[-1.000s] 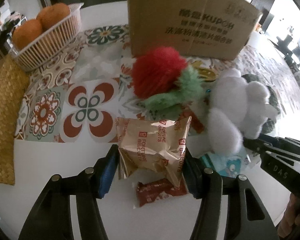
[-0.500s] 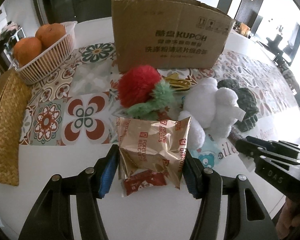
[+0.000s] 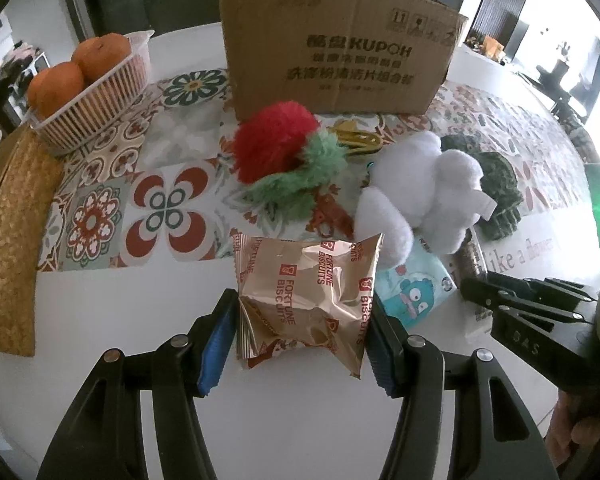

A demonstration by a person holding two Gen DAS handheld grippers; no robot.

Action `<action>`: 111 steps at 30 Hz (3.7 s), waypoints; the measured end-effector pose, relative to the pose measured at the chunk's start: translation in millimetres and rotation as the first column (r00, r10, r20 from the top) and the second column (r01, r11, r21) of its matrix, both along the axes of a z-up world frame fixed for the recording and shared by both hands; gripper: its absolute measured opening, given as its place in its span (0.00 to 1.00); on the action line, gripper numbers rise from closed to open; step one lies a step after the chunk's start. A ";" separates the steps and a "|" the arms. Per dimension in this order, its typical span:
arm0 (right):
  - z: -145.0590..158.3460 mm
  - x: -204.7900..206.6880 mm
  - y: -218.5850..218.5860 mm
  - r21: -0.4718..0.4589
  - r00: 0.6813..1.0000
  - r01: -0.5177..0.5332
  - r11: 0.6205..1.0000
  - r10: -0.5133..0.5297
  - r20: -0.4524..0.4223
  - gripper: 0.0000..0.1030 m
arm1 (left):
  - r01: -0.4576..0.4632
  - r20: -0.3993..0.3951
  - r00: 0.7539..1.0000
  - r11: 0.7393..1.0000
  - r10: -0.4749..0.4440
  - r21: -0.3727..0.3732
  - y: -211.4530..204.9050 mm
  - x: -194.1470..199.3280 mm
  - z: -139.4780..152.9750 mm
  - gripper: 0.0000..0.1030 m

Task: Organize soft objects
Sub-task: 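Lift the biscuit packet with left gripper while right gripper carries the snack stick over the box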

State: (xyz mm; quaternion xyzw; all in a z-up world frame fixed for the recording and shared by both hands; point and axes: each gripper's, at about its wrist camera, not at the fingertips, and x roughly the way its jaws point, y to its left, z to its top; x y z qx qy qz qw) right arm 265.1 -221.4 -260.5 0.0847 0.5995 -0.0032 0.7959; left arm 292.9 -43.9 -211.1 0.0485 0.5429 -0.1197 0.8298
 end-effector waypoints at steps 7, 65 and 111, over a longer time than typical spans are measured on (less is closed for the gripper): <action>-2.6 8.2 4.8 -0.004 1.000 -0.007 1.000 0.007 0.012 0.21 | -0.019 0.003 1.000 1.000 0.019 0.009 3.4 -2.0 0.1 0.57; 168.7 52.9 -1.5 0.059 0.889 -0.061 0.996 0.027 0.457 0.19 | -0.021 0.334 0.941 0.996 0.049 -0.088 -12.2 64.2 140.2 0.56; 148.2 238.2 -17.5 0.065 0.942 -0.104 0.992 0.077 0.327 0.19 | 0.003 0.144 0.990 1.000 0.000 -0.019 -50.8 253.6 109.7 0.59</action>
